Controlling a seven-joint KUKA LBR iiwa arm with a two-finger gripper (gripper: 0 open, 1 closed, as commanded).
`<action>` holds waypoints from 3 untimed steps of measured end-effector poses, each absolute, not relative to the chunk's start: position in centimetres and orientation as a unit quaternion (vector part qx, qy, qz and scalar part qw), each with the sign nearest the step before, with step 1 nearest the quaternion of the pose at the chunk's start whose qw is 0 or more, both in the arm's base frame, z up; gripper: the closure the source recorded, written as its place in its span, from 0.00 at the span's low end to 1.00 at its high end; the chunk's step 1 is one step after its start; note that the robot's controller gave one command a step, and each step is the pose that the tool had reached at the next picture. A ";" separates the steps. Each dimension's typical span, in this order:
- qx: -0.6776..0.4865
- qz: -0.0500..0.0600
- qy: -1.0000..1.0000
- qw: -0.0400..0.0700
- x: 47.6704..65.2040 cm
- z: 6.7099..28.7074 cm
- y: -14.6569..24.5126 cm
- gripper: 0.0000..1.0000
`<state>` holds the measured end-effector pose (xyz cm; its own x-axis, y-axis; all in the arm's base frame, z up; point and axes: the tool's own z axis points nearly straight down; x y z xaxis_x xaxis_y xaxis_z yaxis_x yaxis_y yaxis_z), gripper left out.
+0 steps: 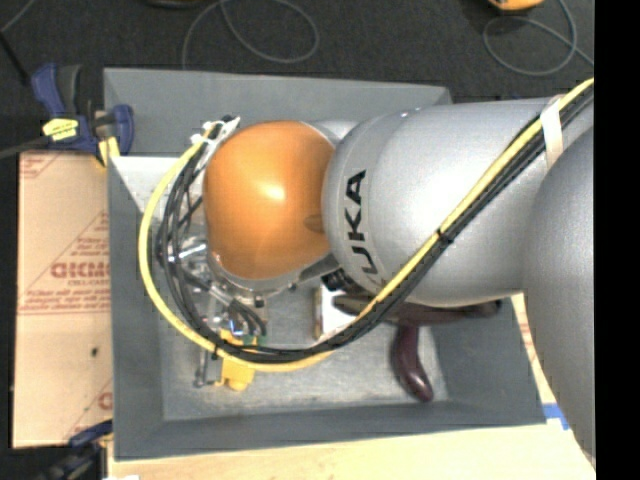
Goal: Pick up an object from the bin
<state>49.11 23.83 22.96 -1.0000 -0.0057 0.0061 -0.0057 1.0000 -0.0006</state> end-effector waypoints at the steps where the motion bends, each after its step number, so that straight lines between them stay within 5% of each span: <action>1: 0.000 -0.001 -1.000 -0.001 49.3 23.4 23.7 0.00; 3: 0.041 -0.001 -0.999 -0.003 49.7 15.4 19.0 0.00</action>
Offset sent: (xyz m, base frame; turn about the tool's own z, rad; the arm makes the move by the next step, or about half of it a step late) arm -0.0084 -0.0591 -0.0785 -0.1707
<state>49.69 19.04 15.42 -0.9967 -0.0809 -0.0051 -0.0810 0.9967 0.0022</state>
